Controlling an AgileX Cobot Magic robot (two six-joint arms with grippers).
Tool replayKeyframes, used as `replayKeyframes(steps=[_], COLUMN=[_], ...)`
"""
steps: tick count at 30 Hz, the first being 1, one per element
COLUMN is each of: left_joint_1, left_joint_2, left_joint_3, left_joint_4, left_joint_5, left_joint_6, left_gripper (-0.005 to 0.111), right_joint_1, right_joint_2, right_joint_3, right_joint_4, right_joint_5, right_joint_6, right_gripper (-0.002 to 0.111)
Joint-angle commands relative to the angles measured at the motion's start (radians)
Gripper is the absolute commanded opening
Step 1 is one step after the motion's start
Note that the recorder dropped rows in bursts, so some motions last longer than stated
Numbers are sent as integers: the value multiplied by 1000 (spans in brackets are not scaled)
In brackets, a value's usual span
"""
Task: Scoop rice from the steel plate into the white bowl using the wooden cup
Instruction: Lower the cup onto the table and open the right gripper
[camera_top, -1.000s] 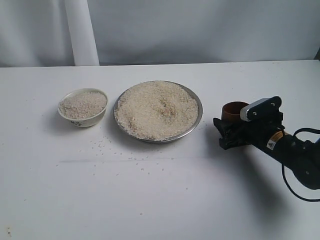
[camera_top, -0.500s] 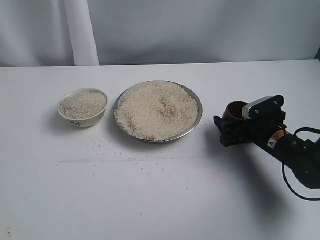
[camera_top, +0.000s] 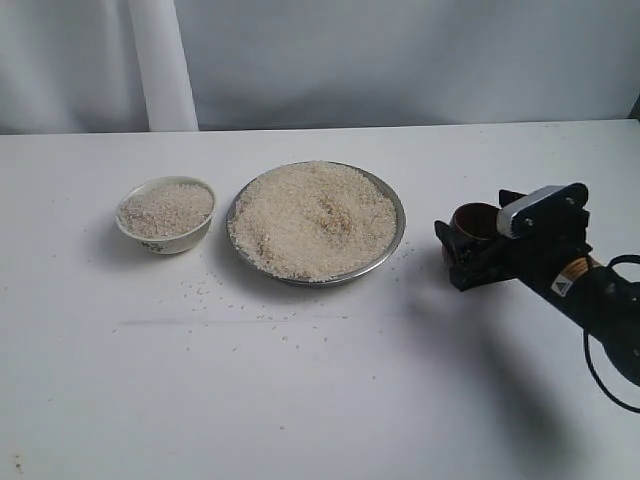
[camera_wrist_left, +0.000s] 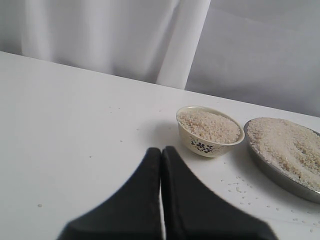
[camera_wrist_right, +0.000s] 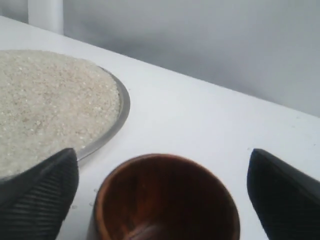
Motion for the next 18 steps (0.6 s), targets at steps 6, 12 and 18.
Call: replayKeyframes(steps=[6,12,18], left_joint_1=[-6,-6,-6], left_joint_2=[-3,-3,-3], left_joint_3=[-2,-2,-2], left_joint_4=[-3,-3,-3], left_joint_5=[-3,-3,-3], left_joint_6=[-3,-3,-3], left_gripper=[0,0,0], right_joint_1=[-6,-6,-6], right_joint_2=[-237,-412,-604], right_joint_3=[124,159,159], right_joint_4=[4,-81,-246], right_joint_5=[-16,36,217], right_joint_6=[53,110,241], right_gripper=[83,81,60])
